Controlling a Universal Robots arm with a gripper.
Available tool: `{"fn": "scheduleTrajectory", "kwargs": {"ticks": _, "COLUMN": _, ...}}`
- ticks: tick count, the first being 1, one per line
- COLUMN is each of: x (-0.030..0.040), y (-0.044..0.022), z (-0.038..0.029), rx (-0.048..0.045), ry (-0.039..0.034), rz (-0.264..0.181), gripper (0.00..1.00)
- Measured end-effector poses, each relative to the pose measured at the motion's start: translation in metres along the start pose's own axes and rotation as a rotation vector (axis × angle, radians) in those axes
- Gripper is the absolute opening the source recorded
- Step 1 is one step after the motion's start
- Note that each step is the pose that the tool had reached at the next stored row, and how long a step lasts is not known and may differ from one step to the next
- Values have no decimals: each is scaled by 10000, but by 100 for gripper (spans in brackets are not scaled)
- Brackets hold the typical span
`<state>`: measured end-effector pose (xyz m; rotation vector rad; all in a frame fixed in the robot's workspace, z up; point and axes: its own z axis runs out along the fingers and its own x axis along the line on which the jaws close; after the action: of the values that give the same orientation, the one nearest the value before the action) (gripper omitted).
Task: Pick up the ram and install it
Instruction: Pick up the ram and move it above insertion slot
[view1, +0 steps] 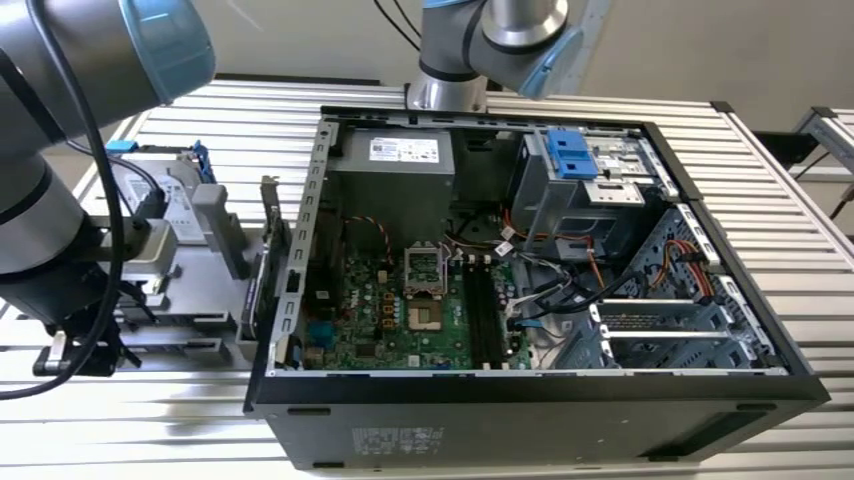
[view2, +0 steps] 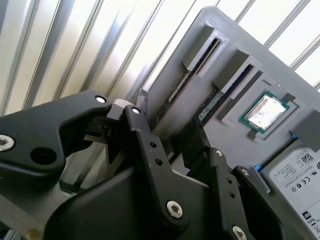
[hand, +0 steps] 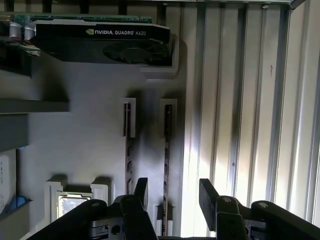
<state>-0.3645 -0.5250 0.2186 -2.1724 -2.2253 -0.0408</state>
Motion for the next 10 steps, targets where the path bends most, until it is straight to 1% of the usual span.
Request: {"fn": "scheduleTrajectory", "kwargs": {"ticks": 10, "x": 9, "y": 4, "z": 62, "rx": 0, "ry": 0, "rz": 0, "gripper": 100}}
